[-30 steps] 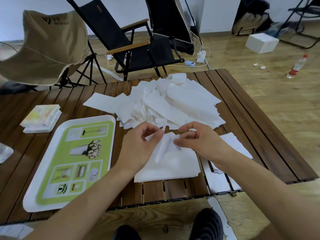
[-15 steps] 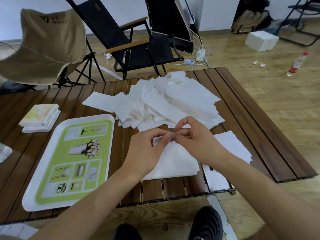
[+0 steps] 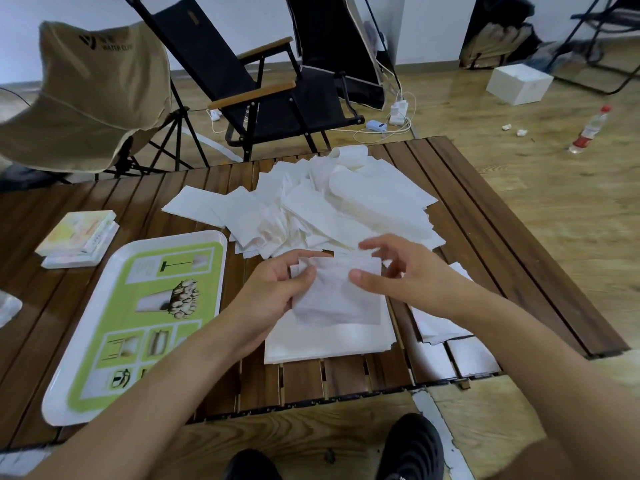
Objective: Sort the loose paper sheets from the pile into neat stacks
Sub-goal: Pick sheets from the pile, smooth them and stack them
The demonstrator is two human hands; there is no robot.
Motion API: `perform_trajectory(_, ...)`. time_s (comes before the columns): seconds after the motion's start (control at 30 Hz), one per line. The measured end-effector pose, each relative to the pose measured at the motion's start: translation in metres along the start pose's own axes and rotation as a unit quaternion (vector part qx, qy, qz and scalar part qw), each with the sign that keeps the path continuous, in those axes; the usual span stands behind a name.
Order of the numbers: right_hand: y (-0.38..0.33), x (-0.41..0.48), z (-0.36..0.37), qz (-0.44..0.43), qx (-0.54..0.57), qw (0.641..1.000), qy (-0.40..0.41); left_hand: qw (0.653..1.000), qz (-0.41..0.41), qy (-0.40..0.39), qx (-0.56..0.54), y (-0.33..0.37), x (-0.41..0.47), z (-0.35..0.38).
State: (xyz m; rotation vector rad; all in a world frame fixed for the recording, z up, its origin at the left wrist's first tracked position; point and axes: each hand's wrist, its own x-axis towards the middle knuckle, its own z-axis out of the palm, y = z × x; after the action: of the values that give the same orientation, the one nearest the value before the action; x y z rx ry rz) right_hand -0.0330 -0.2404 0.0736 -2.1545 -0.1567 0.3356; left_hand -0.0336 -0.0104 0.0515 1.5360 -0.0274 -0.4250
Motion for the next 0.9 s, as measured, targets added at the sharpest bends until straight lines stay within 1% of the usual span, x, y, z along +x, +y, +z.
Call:
perform_trajectory(0.03,0.003,0.000,0.000,0.002,0.024,0.999,-0.028,1.000,0.000,-0.005,-0.006,0.000,-0.001,0.000)
perform_trajectory(0.1,0.008,0.003,0.000,0.006,0.071,0.997,-0.041,1.000,0.020,0.004,0.012,0.000,-0.001,0.000)
perform_trajectory(0.17,0.009,0.004,0.001,0.021,0.099,0.994,-0.037,0.995,0.068,0.037,0.056,-0.003,0.001,0.000)
perform_trajectory(0.23,0.008,0.005,0.002,0.033,0.123,0.991,-0.049,0.988,0.113,0.074,0.076,-0.005,0.003,0.000)
perform_trajectory(0.3,0.010,0.006,0.003,0.039,0.141,0.987,-0.062,0.982,0.132,0.102,0.088,-0.006,0.005,-0.001)
perform_trajectory(0.5,0.010,0.006,0.005,0.033,0.141,0.987,-0.068,0.982,0.116,0.118,0.086,-0.012,0.009,0.002)
perform_trajectory(0.63,0.014,0.006,0.006,0.012,0.113,0.993,-0.044,0.985,0.096,0.127,0.065,-0.013,0.010,0.008)
perform_trajectory(0.73,0.017,0.007,0.004,0.013,0.099,0.995,-0.022,0.986,0.078,0.123,0.083,-0.017,0.013,0.011)
perform_trajectory(0.8,0.023,0.007,-0.008,0.024,0.077,0.996,-0.021,0.988,0.069,0.115,0.082,-0.018,0.015,0.012)
perform_trajectory(0.9,0.042,-0.002,-0.043,0.052,0.019,0.998,0.018,0.985,0.074,0.107,0.109,-0.020,0.019,0.007)
